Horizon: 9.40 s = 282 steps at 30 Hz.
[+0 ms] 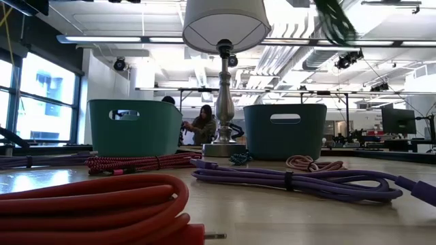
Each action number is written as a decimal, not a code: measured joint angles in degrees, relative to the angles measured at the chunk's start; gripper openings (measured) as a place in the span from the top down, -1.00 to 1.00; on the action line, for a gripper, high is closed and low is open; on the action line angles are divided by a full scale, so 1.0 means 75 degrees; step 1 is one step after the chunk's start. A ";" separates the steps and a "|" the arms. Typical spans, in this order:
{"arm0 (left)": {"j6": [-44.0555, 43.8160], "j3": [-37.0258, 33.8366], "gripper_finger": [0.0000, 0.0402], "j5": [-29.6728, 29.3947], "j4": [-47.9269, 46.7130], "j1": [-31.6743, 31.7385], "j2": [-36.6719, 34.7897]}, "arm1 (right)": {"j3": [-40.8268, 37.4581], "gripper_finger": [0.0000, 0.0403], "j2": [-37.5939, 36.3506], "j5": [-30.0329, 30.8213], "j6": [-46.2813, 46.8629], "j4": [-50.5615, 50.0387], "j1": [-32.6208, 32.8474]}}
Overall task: Pick & Place USB Port
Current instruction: Put the green charger cable into the green bin, then put the right purple charger cable into the green bin
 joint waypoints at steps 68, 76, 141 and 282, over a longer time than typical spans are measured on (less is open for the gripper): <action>-0.1029 -0.0003 0.12 0.1826 0.0240 -0.0020 0.0229 | 0.0040 0.94 0.0341 -0.4490 -0.7033 0.7921 -0.3666; -0.0952 -0.0003 0.12 0.1867 0.0324 -0.0016 0.0350 | 0.0040 0.94 0.0341 -0.4587 -0.7000 0.7982 -0.3751; 0.3276 0.0746 0.97 -0.0179 -0.5849 0.4453 -0.1150 | 0.0037 0.55 0.0341 -0.0167 -0.5368 0.6384 -0.2116; 0.1074 0.3263 -0.01 0.4247 -0.8810 0.2261 -0.0122 | 0.0011 0.05 0.2593 -0.5503 0.4389 0.3033 -0.1771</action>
